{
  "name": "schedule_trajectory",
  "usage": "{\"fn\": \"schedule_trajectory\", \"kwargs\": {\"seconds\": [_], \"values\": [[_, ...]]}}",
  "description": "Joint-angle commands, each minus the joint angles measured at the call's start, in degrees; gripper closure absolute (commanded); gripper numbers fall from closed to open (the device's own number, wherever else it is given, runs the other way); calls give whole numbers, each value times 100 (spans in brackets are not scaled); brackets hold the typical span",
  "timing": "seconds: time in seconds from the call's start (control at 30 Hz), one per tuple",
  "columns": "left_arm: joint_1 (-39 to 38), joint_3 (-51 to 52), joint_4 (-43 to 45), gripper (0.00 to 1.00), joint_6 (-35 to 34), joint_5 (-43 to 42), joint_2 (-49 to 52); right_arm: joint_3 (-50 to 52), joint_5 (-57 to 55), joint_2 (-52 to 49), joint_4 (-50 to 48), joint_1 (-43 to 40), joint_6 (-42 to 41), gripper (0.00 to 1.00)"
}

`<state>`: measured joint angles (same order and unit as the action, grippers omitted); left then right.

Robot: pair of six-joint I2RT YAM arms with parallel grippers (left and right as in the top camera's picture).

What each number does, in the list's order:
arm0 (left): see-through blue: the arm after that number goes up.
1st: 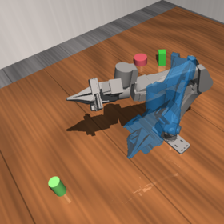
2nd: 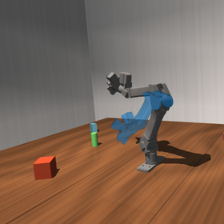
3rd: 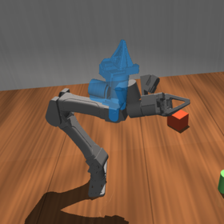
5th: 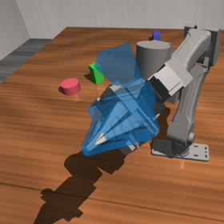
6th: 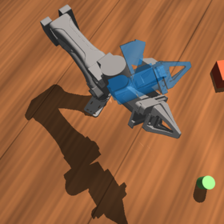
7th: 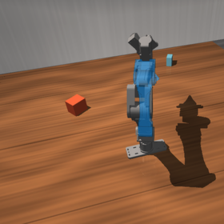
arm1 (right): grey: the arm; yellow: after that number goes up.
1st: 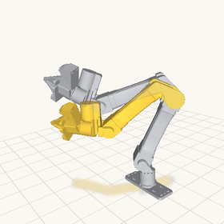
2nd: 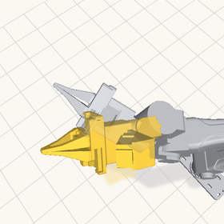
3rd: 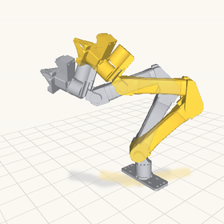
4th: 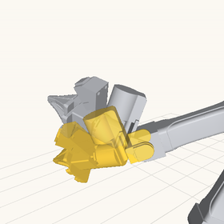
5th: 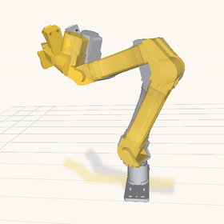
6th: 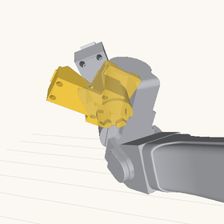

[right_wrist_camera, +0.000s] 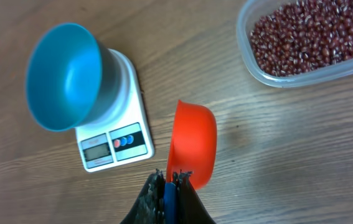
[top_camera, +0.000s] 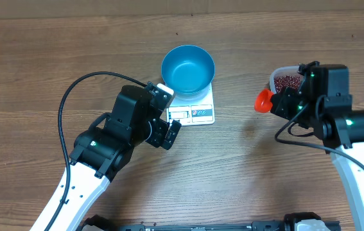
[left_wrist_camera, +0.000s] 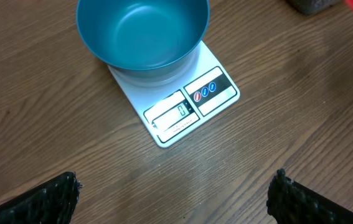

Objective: Scoop item into bowl and weigh 150g on scale
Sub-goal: 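Move the right gripper with the red scoop over the bean tub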

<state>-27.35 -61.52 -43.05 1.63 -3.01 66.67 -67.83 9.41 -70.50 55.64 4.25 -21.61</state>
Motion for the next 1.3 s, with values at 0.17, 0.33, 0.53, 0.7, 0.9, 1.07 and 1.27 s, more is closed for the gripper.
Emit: {"fn": "schedule_trajectory", "kwargs": {"seconds": [0.17,0.33,0.53,0.7,0.9,1.07,1.27], "values": [[-15,-138,20,0,-55,-90,35,-597,-149,-407,291,17,225,96],[-15,-138,20,0,-55,-90,35,-1150,-258,-651,728,17,411,96],[-15,-138,20,0,-55,-90,35,-1799,-619,-955,1233,17,415,96],[-15,-138,20,0,-55,-90,35,-2199,-745,-1163,1458,-94,415,96],[-15,-138,20,0,-55,-90,35,-2262,-743,-1207,1451,-564,625,96],[-15,-138,20,1,-55,-90,35,-2262,-796,-1349,1338,-1099,1202,96],[-15,-138,20,0,-55,-90,35,-2260,-898,-1687,957,-1414,1655,96]]}}
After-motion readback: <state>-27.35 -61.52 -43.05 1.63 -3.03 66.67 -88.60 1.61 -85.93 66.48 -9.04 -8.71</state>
